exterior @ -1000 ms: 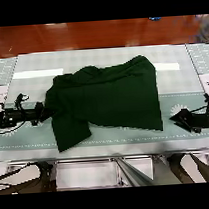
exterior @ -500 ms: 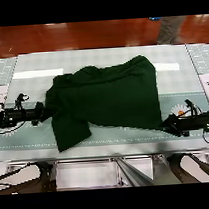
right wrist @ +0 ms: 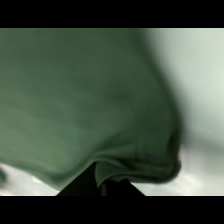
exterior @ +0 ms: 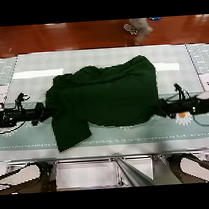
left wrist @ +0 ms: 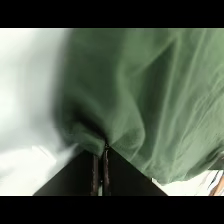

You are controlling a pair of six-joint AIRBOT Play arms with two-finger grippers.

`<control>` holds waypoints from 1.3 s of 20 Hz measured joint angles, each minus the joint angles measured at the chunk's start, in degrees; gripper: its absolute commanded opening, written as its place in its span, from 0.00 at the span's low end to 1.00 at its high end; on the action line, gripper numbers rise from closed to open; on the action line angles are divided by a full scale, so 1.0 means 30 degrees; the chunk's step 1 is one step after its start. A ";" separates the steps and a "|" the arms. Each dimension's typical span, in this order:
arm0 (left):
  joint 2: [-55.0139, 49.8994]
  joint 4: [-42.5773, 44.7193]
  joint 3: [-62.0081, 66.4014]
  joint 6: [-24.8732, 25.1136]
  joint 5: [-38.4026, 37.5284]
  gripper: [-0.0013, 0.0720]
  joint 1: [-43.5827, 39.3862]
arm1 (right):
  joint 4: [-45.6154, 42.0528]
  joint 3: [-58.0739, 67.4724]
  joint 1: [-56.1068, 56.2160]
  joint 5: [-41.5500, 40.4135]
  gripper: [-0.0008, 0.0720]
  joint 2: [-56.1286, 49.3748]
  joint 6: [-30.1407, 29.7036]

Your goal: Fold the shirts.

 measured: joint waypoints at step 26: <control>1.8710 0.7614 1.9904 -0.5566 0.2339 0.04 -0.1603 | -0.7949 2.5624 0.0364 0.6164 0.05 1.0346 0.3628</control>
